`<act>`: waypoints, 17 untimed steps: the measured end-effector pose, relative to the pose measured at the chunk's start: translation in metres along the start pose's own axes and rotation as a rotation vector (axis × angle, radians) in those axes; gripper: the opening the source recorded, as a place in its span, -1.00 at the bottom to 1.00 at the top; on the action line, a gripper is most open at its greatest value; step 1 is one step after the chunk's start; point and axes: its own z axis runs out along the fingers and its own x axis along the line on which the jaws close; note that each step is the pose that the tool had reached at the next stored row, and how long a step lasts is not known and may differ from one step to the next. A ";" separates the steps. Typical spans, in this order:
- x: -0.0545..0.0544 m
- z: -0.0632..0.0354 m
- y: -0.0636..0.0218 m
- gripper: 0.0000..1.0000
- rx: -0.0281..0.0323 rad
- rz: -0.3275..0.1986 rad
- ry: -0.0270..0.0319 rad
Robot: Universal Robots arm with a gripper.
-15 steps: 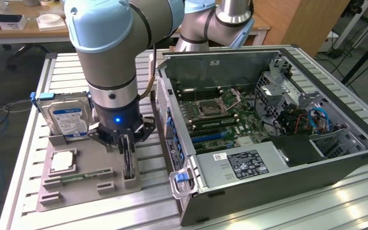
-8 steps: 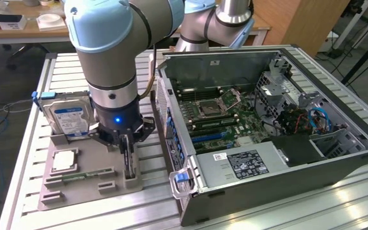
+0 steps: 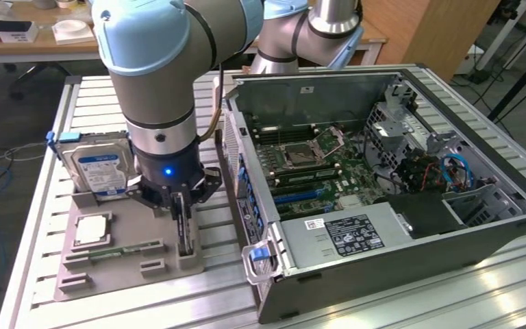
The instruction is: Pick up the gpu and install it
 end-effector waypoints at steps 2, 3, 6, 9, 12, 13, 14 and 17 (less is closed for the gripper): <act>0.000 0.0000 0.0000 -0.47 0.0000 0.000 0.0000; 0.000 0.0000 0.0000 -0.47 0.0000 0.000 0.0000; 0.000 0.0000 0.0000 -0.47 0.0000 0.000 0.0000; 0.000 0.0000 0.0000 -0.47 0.0000 0.000 0.0000; 0.000 0.0000 0.0000 -0.47 0.0000 0.000 0.0000; 0.000 0.0000 0.0000 -0.47 0.0000 0.000 0.0000; 0.000 0.0000 0.0000 -0.47 0.0000 0.000 0.0000; 0.000 0.0000 0.0000 -0.47 0.0000 0.000 0.0000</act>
